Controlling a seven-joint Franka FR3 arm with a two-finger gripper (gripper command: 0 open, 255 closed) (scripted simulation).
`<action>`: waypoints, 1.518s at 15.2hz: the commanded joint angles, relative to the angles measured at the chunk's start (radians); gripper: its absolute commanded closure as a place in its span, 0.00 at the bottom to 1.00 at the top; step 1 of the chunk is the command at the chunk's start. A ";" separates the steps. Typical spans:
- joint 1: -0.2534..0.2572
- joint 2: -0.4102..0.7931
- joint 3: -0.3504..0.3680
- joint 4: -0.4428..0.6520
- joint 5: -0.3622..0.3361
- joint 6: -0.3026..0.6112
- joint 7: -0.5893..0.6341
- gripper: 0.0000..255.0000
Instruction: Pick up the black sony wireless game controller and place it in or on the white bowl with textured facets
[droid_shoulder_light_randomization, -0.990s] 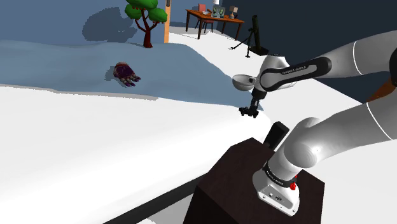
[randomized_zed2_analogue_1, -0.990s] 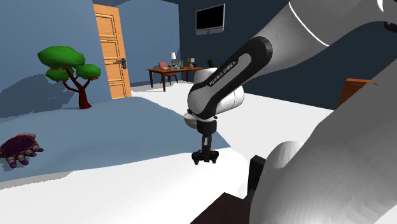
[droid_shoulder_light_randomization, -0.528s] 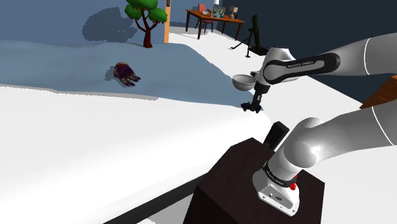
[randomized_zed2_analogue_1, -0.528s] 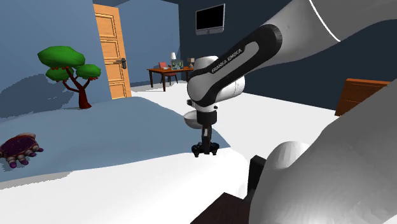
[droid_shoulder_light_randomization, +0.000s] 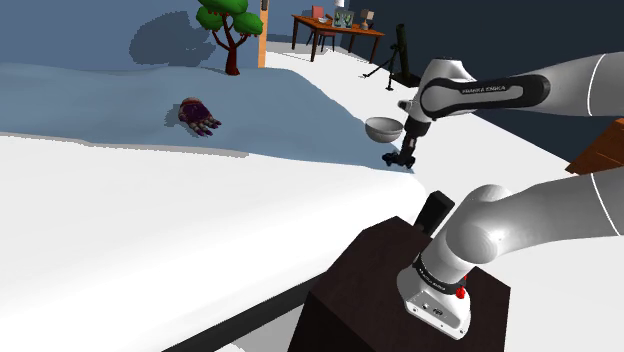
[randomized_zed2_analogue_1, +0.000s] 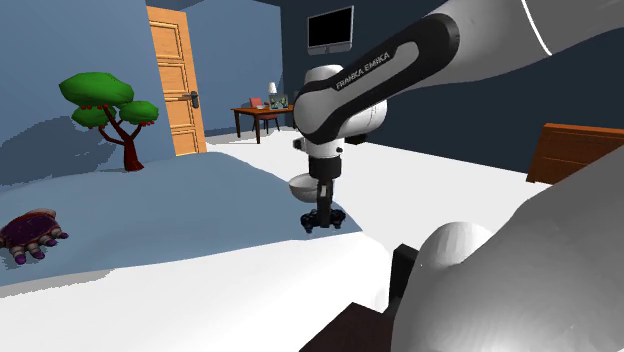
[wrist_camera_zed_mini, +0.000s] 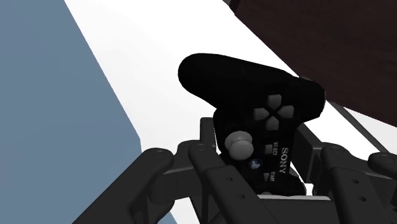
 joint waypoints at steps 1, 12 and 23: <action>-0.002 -0.017 0.011 0.018 0.005 -0.035 -0.002 1.00; 0.023 0.027 0.006 0.166 0.039 -0.131 -0.044 1.00; 0.157 0.528 -0.272 0.576 0.278 -0.056 -0.354 1.00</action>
